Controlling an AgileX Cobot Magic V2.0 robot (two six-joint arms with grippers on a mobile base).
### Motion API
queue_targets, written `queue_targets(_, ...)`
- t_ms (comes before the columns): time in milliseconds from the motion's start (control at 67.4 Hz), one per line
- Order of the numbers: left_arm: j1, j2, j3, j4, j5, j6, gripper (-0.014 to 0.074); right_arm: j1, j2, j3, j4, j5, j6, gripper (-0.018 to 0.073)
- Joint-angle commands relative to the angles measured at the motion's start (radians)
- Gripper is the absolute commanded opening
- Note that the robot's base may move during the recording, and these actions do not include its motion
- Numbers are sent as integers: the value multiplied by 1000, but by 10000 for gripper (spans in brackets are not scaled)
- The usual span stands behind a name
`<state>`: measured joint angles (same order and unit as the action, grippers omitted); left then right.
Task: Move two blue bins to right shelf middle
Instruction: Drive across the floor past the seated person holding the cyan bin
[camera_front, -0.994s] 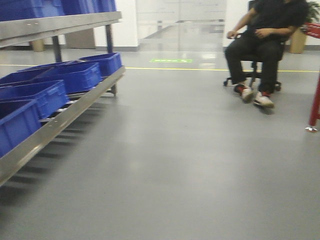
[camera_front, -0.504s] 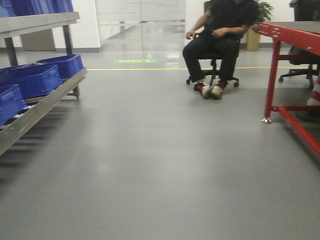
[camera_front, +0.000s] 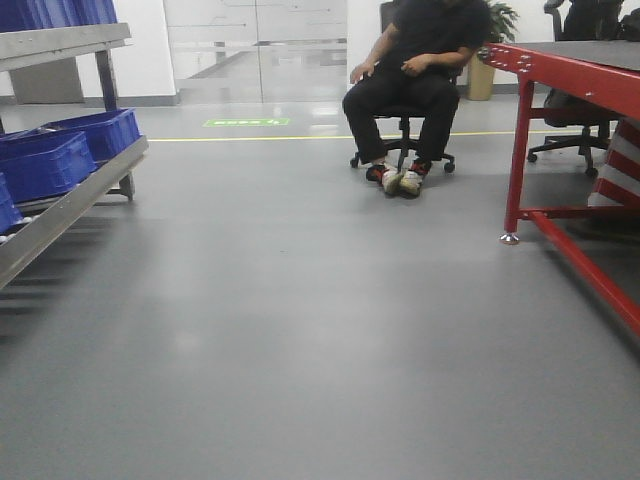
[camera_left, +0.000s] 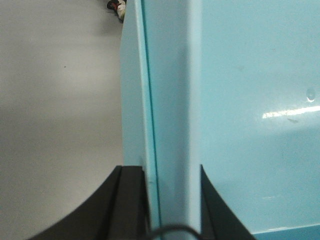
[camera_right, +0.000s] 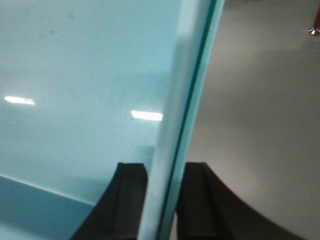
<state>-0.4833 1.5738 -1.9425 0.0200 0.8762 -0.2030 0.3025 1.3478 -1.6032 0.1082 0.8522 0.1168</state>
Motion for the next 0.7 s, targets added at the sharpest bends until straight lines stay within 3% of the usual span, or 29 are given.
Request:
queue_targets(0,0,-18,-18,-33,-138,-10,-111,0,-19,-14,11,-58,-27,-154)
queue_targets(682,0,-18,-18,-33,-138,-10,-111,0,-19,-14,11,-58,-27,-154)
